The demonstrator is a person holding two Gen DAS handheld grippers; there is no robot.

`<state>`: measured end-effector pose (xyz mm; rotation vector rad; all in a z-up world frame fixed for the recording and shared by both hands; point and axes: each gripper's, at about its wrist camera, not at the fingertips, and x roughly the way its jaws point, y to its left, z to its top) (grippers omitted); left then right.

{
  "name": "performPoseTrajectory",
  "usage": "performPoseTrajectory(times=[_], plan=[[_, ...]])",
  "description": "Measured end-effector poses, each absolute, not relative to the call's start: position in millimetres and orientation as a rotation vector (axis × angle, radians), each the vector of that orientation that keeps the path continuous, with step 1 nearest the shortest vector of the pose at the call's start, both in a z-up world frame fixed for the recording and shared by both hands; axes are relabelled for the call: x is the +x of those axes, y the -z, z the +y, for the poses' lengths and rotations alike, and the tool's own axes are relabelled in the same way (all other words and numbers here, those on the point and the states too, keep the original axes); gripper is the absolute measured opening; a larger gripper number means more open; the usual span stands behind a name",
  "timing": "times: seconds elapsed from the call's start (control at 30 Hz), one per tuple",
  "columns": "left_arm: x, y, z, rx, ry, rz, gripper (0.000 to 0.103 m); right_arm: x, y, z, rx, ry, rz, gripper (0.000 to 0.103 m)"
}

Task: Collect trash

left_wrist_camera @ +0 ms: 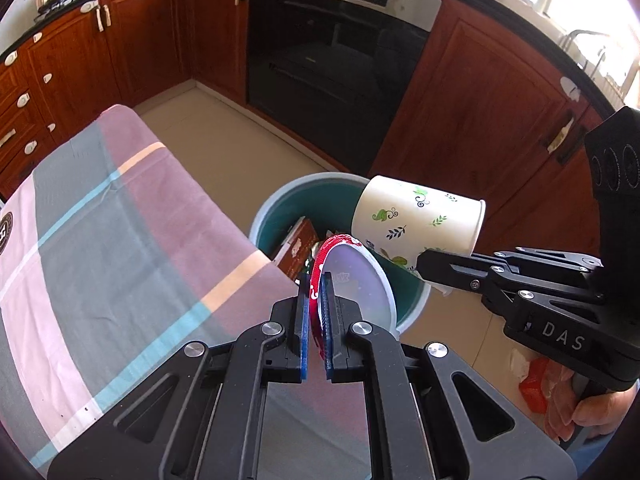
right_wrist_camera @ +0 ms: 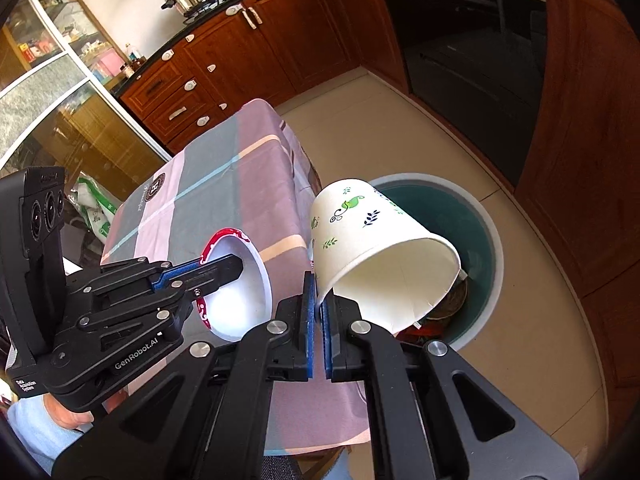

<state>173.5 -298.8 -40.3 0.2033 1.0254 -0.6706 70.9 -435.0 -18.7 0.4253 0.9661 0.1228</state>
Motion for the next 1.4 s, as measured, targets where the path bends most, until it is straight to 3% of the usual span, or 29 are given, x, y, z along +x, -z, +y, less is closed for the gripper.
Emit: performPoseTrajectory(times=[0.27, 0.5, 0.53, 0.57, 0.6, 0.7, 0.93, 1.17, 1.23, 1.4], plan=[[186.7, 59.8, -329.2, 0.225, 0.667, 1.071, 0.006, 74.0, 37.6, -462.2, 0.471, -0.117, 0.997, 0.004], [197.7, 66.0, -339.1, 0.223, 0.67, 1.097, 0.01, 79.7, 44.9, -477.0, 0.487, -0.109, 0.996, 0.012], [198.3, 66.9, -338.7, 0.22, 0.674, 1.104, 0.025, 80.4, 46.0, -478.6, 0.493, -0.105, 0.995, 0.031], [198.8, 67.0, -339.1, 0.222, 0.672, 1.104, 0.049, 80.6, 46.9, -480.5, 0.503, -0.103, 0.992, 0.044], [198.0, 65.9, -338.8, 0.231, 0.655, 1.085, 0.057, 79.8, 47.2, -482.8, 0.507, -0.096, 0.985, 0.062], [194.0, 61.0, -338.4, 0.242, 0.648, 1.046, 0.064, 78.7, 45.9, -488.9, 0.528, -0.082, 0.962, 0.075], [187.3, 51.9, -331.4, 0.23, 0.622, 1.032, 0.078, 76.1, 41.5, -492.0, 0.536, -0.045, 0.967, 0.085], [167.1, 31.5, -301.3, 0.19, 0.557, 0.985, 0.099, 63.0, 24.3, -485.2, 0.501, -0.017, 0.967, 0.091], [158.5, 23.9, -288.1, 0.17, 0.54, 0.971, 0.099, 55.7, 15.8, -481.2, 0.483, -0.006, 0.956, 0.096], [138.5, 13.2, -256.3, 0.151, 0.54, 0.999, 0.099, 34.9, -3.8, -467.4, 0.445, 0.028, 0.945, 0.096]])
